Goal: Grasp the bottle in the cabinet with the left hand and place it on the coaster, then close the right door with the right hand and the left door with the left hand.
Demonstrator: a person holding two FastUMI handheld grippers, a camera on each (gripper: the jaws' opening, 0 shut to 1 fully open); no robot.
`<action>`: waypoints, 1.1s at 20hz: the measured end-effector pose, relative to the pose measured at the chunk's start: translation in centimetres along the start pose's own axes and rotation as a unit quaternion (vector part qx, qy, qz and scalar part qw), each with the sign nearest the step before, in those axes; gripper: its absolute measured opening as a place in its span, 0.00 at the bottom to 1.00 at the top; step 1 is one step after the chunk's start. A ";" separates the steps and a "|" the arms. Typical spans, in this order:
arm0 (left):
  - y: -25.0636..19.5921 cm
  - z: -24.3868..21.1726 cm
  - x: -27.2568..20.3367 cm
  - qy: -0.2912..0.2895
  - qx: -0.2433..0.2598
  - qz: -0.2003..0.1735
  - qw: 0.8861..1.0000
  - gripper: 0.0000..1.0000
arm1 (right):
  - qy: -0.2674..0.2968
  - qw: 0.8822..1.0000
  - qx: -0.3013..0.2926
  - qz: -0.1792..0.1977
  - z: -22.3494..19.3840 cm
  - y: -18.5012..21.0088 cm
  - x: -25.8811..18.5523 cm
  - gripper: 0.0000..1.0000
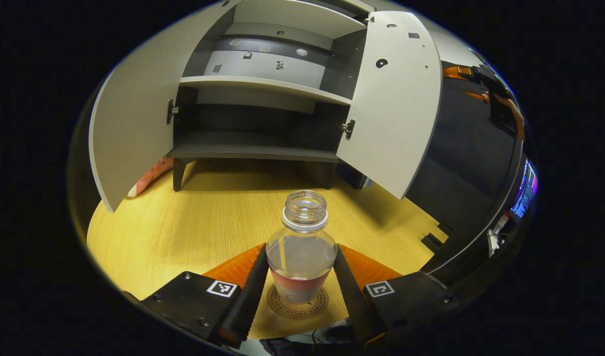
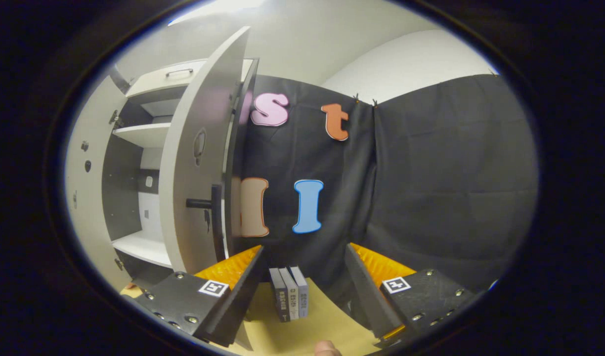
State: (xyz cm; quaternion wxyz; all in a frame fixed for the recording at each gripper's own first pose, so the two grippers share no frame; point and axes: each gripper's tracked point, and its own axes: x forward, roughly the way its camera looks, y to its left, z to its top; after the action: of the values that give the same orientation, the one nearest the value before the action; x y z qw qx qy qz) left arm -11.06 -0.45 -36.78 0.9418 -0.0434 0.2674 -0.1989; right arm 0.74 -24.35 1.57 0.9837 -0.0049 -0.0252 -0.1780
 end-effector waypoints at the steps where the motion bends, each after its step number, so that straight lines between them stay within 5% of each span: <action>1: 0.0 0.0 0.0 0.004 0.003 0.000 1.000 0.80 | -0.001 1.000 0.006 -0.002 0.0 -0.2 -0.1 0.97; 22: -1.2 -1.0 -0.2 0.047 0.055 0.001 0.997 0.83 | 0.004 0.998 0.059 -0.008 -0.9 -0.9 -0.6 0.98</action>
State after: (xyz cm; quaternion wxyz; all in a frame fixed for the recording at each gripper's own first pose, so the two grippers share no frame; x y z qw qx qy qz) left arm -12.13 -1.45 -37.36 0.9293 0.0181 0.3005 -0.2138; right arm -0.13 -24.97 0.59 0.9808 0.0537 -0.0315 -0.1846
